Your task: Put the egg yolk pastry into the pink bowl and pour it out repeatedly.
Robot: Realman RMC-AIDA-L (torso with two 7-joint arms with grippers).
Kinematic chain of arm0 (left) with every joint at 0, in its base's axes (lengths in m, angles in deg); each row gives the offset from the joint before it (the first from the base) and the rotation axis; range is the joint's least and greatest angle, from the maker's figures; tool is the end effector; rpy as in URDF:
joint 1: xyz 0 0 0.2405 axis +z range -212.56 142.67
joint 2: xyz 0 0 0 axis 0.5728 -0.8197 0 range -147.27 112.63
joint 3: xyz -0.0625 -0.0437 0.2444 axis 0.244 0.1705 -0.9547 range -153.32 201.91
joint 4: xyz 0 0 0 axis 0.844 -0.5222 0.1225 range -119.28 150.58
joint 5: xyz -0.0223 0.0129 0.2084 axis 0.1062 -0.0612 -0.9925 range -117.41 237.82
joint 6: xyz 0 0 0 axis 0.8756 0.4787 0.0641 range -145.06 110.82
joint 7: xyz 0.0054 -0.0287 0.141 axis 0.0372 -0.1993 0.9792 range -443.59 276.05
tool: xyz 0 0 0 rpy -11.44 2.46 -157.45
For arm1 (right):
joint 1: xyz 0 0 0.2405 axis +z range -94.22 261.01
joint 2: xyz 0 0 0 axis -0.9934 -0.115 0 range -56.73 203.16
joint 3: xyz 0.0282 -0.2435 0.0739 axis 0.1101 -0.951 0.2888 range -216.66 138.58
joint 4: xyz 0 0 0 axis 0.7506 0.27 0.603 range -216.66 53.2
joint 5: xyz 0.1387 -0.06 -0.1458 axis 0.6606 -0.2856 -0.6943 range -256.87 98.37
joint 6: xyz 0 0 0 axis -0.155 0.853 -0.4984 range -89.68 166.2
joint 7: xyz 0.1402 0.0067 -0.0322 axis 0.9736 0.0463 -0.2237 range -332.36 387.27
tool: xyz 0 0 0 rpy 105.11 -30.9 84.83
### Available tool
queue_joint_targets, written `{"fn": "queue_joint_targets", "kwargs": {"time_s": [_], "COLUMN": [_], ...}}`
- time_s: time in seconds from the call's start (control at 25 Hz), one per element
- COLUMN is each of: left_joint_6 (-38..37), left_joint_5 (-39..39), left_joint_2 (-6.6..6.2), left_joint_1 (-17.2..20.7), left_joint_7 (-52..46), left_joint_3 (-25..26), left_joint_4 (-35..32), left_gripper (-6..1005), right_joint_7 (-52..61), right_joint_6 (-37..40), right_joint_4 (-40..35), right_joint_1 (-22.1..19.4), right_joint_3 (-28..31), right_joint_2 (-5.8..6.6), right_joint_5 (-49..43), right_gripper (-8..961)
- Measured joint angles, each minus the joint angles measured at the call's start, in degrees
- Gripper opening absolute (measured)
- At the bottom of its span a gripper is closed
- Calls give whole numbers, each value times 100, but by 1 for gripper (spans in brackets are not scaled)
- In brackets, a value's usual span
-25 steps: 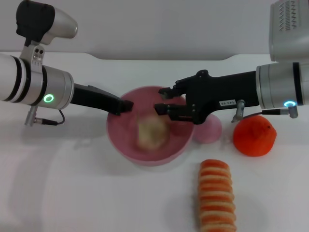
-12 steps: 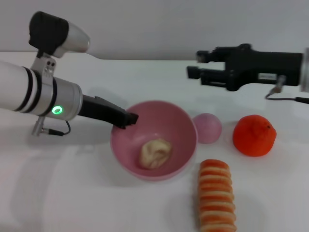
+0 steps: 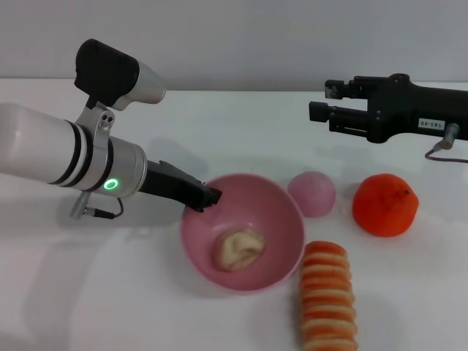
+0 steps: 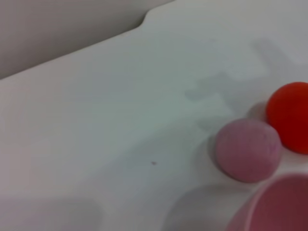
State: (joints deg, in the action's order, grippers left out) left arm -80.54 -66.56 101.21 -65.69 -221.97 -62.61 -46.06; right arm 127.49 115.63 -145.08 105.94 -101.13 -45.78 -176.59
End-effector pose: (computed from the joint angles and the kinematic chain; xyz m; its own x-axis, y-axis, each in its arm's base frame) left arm -0.1974 0.3622 -0.0571 0.7633 0.6403 0.0863 0.6320 -0.7122 -0.3055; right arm 0.2002 0.3526 0.0335 0.7742 -0.2899 -0.5627 -0.4861 -0.8416 -0.2352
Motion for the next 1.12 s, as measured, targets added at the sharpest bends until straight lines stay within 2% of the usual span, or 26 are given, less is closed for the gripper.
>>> {"fn": "queue_joint_targets", "kwargs": {"time_s": [0.28,0.4,0.6,0.84,1.04,1.12], "left_joint_6": [230,254,256,216,120,88], "left_joint_5": [30,38,56,227,822,1087], "left_joint_2": [-3,-22,-40,-53,-65,-69], "left_joint_1": [5,4,-1,115,309,432], "left_joint_7": [-18,-19,33,113,587,800], "left_joint_3": [33,179,665,1213,1608,1706], "left_joint_4": [29,-11,-45,-138,-234,-299], "left_gripper": [67,276,509,621,714,722], "right_joint_7": [-82,-180,-330,-739,-824,-877], "right_joint_6": [-33,-43,-49,-30,-49,-49], "right_joint_4": [85,125,470,625,752,772], "right_joint_1": [-41,-98,-184,-420,-450,-458], "right_joint_3": [28,102,228,326,402,433], "right_joint_2": [2,-3,19,21,26,22], "right_joint_5": [3,24,380,832,921,923], "right_gripper": [544,544,544,544,544,544]}}
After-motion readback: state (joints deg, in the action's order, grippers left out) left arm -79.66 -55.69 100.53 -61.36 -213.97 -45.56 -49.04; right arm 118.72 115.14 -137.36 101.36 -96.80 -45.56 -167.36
